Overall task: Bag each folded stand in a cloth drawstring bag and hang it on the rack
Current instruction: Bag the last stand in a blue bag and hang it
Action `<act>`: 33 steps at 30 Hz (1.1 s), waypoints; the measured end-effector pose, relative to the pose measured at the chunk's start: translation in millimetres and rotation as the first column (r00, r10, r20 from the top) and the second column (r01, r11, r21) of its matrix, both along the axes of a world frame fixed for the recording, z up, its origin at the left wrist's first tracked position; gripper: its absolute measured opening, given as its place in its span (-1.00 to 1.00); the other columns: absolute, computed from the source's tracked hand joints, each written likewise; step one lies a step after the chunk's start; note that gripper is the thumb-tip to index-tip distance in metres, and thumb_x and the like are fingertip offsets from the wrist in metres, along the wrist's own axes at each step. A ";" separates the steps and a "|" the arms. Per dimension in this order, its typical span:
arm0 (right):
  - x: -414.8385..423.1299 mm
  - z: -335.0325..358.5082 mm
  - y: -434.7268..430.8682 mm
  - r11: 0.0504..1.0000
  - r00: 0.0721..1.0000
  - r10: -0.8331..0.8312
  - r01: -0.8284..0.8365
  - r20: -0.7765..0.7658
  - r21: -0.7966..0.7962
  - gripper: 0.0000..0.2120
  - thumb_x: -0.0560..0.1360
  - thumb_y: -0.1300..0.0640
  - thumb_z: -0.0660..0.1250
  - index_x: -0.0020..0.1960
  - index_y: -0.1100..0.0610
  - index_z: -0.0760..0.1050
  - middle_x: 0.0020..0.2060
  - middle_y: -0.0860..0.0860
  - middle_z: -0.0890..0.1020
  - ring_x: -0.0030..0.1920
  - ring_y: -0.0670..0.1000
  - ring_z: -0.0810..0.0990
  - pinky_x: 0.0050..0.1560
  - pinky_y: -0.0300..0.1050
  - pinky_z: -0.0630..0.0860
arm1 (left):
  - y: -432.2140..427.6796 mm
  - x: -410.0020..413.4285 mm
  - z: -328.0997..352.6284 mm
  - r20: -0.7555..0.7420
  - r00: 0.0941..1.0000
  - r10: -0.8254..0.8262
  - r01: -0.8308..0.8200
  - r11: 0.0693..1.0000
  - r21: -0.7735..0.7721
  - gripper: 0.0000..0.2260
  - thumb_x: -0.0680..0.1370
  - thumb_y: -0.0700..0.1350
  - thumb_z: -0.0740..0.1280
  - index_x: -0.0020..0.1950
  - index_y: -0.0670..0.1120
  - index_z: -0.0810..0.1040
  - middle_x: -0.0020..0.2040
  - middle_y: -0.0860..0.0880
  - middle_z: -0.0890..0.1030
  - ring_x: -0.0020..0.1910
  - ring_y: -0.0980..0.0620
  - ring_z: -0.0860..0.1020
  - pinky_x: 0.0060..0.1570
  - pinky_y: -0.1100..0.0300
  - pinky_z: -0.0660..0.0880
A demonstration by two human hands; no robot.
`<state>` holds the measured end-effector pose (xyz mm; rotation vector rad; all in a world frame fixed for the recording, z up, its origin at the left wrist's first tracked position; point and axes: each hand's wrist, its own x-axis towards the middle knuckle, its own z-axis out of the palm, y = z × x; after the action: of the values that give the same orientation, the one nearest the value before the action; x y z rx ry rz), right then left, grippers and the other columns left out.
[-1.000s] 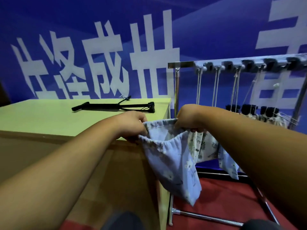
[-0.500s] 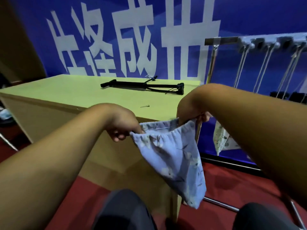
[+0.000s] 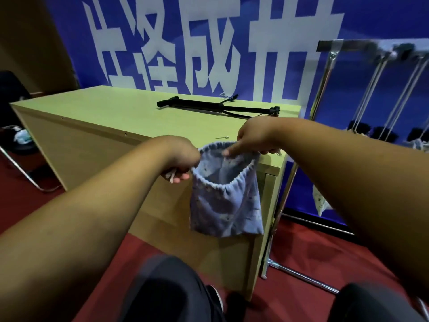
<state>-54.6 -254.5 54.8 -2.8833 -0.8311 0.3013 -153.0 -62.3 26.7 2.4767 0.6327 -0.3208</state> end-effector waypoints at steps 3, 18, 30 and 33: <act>-0.7 -4.4 8.8 0.993 0.998 -0.066 0.068 -0.018 0.098 -0.22 0.54 -0.55 0.15 0.07 0.15 0.70 -0.13 0.16 0.71 -0.26 0.11 0.63 -0.31 -0.09 0.48 | -0.2 1.6 -1.4 0.058 0.998 0.011 -0.006 0.996 -0.089 -0.83 0.72 -0.09 0.29 -0.02 -0.14 0.47 -0.53 -0.03 0.40 -0.61 0.04 0.38 -0.48 0.26 0.42; 34.4 -50.6 36.5 0.968 0.946 -0.184 0.128 0.265 0.214 -0.63 0.68 -0.21 0.29 0.45 -0.18 0.54 0.26 0.00 0.64 0.21 0.11 0.61 0.05 -0.01 0.57 | 9.7 23.8 -10.4 0.095 0.995 0.038 -0.018 0.980 -0.196 -0.79 0.72 -0.10 0.28 -0.09 -0.12 0.42 -0.48 -0.04 0.36 -0.67 0.06 0.33 -0.53 0.29 0.38; 43.3 -53.3 36.7 0.940 0.960 -0.210 0.146 0.186 0.310 -0.85 0.68 -0.07 0.37 0.19 -0.08 0.65 -0.06 -0.03 0.67 -0.02 0.07 0.65 -0.11 -0.06 0.58 | 7.8 24.9 -17.7 0.092 0.994 0.065 -0.041 0.970 -0.239 -0.77 0.71 -0.10 0.27 -0.13 -0.11 0.44 -0.49 -0.03 0.39 -0.55 0.03 0.35 -0.50 0.26 0.38; 33.0 -51.8 24.7 0.938 0.971 -0.177 0.117 0.161 0.326 -0.80 0.68 -0.04 0.36 0.18 0.02 0.68 0.00 0.02 0.71 0.03 0.11 0.66 0.05 0.05 0.65 | 2.5 19.7 -19.4 0.083 0.994 0.073 -0.051 0.968 -0.245 -0.78 0.72 -0.09 0.25 -0.11 -0.09 0.44 -0.52 0.00 0.37 -0.57 0.06 0.33 -0.53 0.29 0.36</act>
<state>-21.6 -229.7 3.0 -2.6764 -0.6160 -0.1142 -133.3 -59.9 7.3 2.2195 0.5939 -0.2441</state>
